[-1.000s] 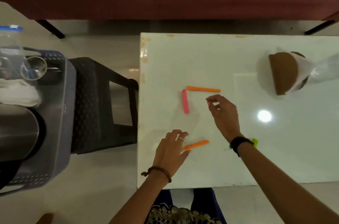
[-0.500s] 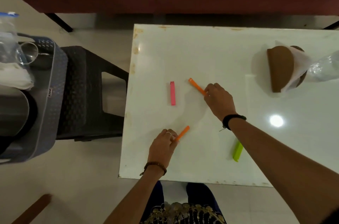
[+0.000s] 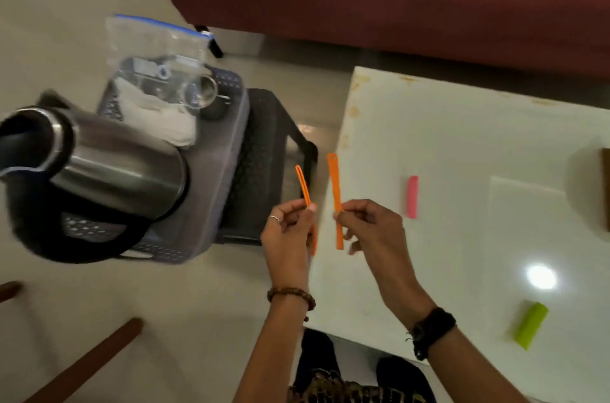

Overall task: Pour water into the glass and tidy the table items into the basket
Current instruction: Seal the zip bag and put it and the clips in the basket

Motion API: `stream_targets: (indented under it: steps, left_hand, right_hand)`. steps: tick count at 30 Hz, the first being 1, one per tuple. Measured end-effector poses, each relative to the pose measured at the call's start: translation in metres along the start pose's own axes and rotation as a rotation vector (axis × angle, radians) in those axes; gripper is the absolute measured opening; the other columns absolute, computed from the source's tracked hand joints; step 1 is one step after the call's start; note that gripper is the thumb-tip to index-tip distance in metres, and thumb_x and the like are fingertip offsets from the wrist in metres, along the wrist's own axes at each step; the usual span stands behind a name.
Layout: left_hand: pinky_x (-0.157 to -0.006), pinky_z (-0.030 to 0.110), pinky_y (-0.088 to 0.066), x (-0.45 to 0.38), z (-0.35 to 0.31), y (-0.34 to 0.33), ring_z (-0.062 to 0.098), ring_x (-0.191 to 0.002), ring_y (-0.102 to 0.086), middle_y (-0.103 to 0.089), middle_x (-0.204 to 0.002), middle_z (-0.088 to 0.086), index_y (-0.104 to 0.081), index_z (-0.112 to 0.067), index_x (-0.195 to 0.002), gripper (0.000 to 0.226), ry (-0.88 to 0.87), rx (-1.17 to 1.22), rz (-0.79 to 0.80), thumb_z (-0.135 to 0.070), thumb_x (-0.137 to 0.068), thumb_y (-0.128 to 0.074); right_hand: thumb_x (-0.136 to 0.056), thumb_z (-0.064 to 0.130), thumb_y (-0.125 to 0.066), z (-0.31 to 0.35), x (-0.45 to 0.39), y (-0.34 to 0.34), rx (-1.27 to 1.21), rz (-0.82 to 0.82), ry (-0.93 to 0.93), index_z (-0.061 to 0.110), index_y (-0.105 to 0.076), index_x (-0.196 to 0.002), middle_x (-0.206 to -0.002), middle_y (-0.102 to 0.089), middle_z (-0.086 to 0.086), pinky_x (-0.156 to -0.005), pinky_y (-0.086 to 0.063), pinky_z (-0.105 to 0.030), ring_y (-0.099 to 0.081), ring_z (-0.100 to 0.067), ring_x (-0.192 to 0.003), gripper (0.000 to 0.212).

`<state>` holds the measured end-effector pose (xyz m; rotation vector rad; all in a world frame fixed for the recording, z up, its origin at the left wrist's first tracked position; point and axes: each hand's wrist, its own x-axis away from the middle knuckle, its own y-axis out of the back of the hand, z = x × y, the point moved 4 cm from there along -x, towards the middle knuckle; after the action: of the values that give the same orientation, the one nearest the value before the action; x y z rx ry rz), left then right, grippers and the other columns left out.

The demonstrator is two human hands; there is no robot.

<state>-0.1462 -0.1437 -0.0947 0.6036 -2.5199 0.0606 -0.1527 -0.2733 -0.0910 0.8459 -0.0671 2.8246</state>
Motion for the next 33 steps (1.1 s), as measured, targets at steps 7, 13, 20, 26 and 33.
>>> stream_targets:
  steps: [7,13,20,26,33]
  left_hand:
    - [-0.070,0.025,-0.050,-0.078,-0.087,0.106,0.015,-0.075,-0.065,-0.069,-0.083,0.010,-0.064,-0.014,-0.087,0.006,-0.295,-0.377,-0.247,-0.011,-0.081,-0.063]
    - [-0.076,0.038,-0.045,-0.128,-0.078,0.114,0.037,-0.096,-0.060,-0.067,-0.100,0.018,-0.061,-0.007,-0.094,0.014,-0.287,-0.962,-0.176,-0.016,-0.088,-0.051]
    - [-0.081,0.035,-0.046,-0.114,-0.072,0.097,0.023,-0.094,-0.059,-0.060,-0.108,0.012,-0.057,-0.007,-0.108,0.022,-0.548,-0.845,-0.144,-0.015,-0.088,-0.055]
    - [-0.071,0.000,-0.037,-0.057,-0.032,0.022,0.010,-0.077,-0.057,-0.066,-0.089,0.010,-0.064,-0.005,-0.091,0.010,-0.562,-0.619,0.161,-0.002,-0.082,-0.059]
    - [-0.069,0.006,-0.046,0.016,0.073,-0.093,0.007,-0.075,-0.056,-0.065,-0.095,0.006,-0.060,-0.014,-0.088,0.007,-0.209,-0.672,0.508,-0.008,-0.085,-0.059]
  right_hand:
    - [-0.080,0.008,-0.067,0.045,-0.022,-0.165,-0.086,0.210,0.082,0.018,-0.061,-0.070,-0.055,-0.063,0.006,-0.051,-0.051,-0.018,-0.058,-0.003,-0.047,0.016]
    - [-0.081,0.003,-0.062,0.025,-0.054,-0.210,0.349,0.075,0.121,0.007,-0.063,-0.083,-0.080,-0.070,-0.010,-0.071,-0.057,-0.042,-0.067,-0.022,-0.075,0.004]
    - [-0.089,0.012,-0.058,0.025,-0.048,-0.188,0.364,0.069,0.329,0.012,-0.063,-0.092,-0.077,-0.064,0.003,-0.063,-0.058,-0.031,-0.066,-0.015,-0.073,0.006]
    - [-0.089,0.015,-0.058,-0.006,-0.034,-0.074,0.329,-0.137,0.254,0.023,-0.061,-0.090,-0.080,-0.064,0.013,-0.064,-0.057,-0.029,-0.065,-0.011,-0.074,0.009]
    - [-0.087,0.015,-0.058,-0.067,-0.001,0.100,0.232,-0.526,-0.033,0.018,-0.063,-0.093,-0.082,-0.064,0.011,-0.069,-0.056,-0.048,-0.061,-0.010,-0.065,0.008]
